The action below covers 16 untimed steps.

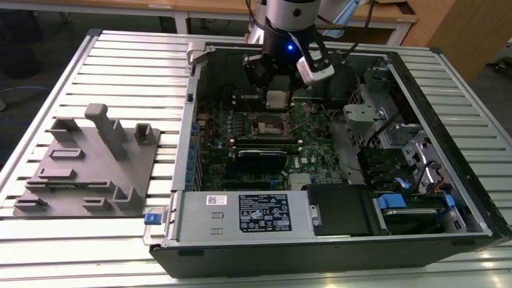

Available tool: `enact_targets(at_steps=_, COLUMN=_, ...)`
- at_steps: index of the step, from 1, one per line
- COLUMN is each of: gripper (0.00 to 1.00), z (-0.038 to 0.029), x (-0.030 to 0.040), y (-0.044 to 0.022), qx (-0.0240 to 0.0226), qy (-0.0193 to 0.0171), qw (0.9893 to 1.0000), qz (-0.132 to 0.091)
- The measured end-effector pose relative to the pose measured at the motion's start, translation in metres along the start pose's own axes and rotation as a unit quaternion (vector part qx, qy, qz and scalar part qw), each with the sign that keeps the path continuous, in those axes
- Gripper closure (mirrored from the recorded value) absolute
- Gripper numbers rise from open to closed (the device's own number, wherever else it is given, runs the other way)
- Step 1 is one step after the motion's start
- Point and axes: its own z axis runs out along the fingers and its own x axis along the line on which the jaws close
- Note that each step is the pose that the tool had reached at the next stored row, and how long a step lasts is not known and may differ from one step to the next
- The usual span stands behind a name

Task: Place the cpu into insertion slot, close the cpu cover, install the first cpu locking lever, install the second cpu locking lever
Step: 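Place the cpu into insertion slot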

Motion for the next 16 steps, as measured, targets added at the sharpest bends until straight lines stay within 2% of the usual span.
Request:
enact_targets(at_steps=6, gripper=0.46, z=0.0066, x=0.0002, y=-0.0005, qx=0.0000, qy=0.0000, qw=1.0000, qz=0.000)
enact_targets(at_steps=16, gripper=0.46, z=0.0089, x=0.0003, y=-0.0007, qx=-0.0001, qy=-0.0001, qw=1.0000, qz=0.000)
